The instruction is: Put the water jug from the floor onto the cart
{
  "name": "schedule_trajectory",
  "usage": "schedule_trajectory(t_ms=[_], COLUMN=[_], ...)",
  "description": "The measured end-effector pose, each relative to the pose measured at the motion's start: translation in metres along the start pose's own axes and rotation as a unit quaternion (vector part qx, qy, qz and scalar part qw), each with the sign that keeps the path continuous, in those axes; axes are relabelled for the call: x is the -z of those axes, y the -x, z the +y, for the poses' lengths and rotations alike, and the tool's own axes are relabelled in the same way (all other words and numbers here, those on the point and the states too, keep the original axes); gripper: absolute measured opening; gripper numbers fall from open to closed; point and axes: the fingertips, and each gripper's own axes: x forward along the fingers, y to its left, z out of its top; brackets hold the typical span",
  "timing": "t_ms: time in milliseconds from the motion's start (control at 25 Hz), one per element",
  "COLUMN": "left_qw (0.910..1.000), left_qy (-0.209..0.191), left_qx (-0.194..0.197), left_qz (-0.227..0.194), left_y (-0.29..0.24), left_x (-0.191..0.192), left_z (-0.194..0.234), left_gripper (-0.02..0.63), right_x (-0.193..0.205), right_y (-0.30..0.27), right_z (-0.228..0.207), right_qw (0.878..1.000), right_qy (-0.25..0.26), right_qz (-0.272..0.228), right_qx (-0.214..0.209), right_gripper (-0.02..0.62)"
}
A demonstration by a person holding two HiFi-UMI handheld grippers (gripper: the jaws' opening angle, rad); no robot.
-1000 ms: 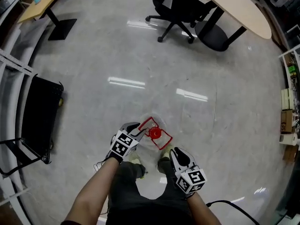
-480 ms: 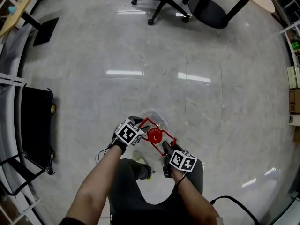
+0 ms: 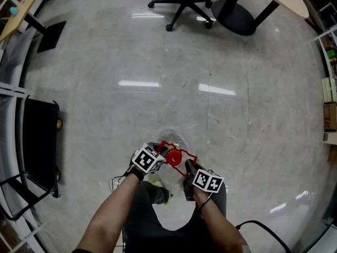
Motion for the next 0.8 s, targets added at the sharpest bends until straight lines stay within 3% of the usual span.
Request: schedule_trajectory(t_ms=[240,440,640,800], left_qw=[0.9975,0.9900,0.9705,0.9445], left_qy=[0.054,0.109,0.182,0.239], left_qx=[0.000,-0.021,-0.053,-0.084], left_qz=[-0.046,-0.086,-0.149,-0.210], left_y=[0.037,0.132,0.270,0.375], left_x=[-0.017,-0.043,-0.064,-0.049], left_z=[-0.028,-0.067,-0.092,-0.090], left_gripper=[0.002,0.002,0.002,0.002], right_x=[-0.020,-0.047,-0.080,-0.079], right_y=[0.027,0.095,0.159,0.173], right_z=[0.031,0.116,0.249,0.362], right_qw=[0.999,0.995,0.977,0.954], right_qy=[0.028,0.093,0.183,0.248], right_qz=[0.002,0.024,0.058,0.075], right_qx=[-0.018,-0.039,-0.091,-0.148], right_gripper=[0.034,0.034,0.034,0.034])
